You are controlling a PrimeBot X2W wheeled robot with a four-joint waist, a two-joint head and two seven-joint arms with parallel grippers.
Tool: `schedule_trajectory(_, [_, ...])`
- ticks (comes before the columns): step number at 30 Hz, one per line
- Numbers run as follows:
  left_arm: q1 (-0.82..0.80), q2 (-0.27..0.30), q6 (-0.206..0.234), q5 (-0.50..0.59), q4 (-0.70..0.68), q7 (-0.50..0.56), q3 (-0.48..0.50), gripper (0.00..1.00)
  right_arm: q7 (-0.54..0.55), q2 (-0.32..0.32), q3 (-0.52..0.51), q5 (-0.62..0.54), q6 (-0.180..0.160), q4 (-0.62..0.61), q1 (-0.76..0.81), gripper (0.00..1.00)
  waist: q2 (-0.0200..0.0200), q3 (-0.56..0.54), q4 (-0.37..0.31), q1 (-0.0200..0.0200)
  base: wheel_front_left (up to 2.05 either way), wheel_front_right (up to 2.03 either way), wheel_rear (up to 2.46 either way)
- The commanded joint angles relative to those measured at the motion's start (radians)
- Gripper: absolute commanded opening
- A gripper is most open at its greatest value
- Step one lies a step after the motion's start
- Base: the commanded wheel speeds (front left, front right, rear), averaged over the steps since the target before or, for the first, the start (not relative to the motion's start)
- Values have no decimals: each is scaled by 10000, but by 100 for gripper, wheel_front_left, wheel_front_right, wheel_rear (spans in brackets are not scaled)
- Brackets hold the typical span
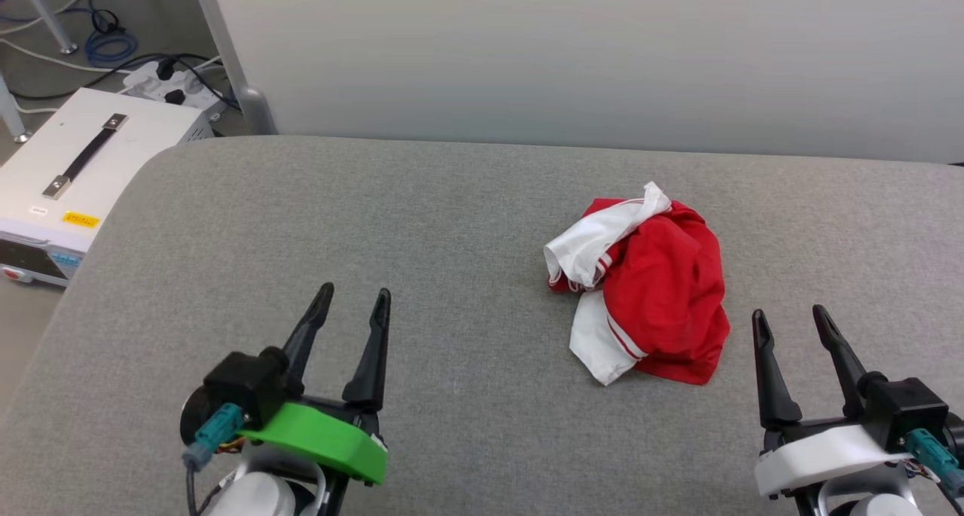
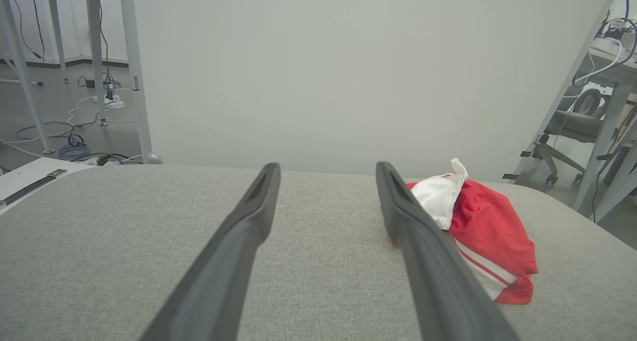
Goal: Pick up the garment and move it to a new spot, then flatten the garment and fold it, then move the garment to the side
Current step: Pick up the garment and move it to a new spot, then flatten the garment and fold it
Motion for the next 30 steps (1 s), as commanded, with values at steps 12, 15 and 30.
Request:
schedule_trajectory(12, [484,-1035,-913,1384,381,-58,1015,100,-22,-31,83,-96,-7,-39,198,100,0,63,-124,0,0,0,0])
schedule_trajectory(15, [462,-1188,-1082,1542,459,-58,1159,100,-22,-31,89,-213,-7,-59,221,100,0,129,-81,0,0,0,0])
schedule_trajectory(30, [20,-1928,-1643,1968,809,-58,1495,100,4541,-772,1251,-664,-7,714,-1457,100,0,1005,1022,0,0,0,0])
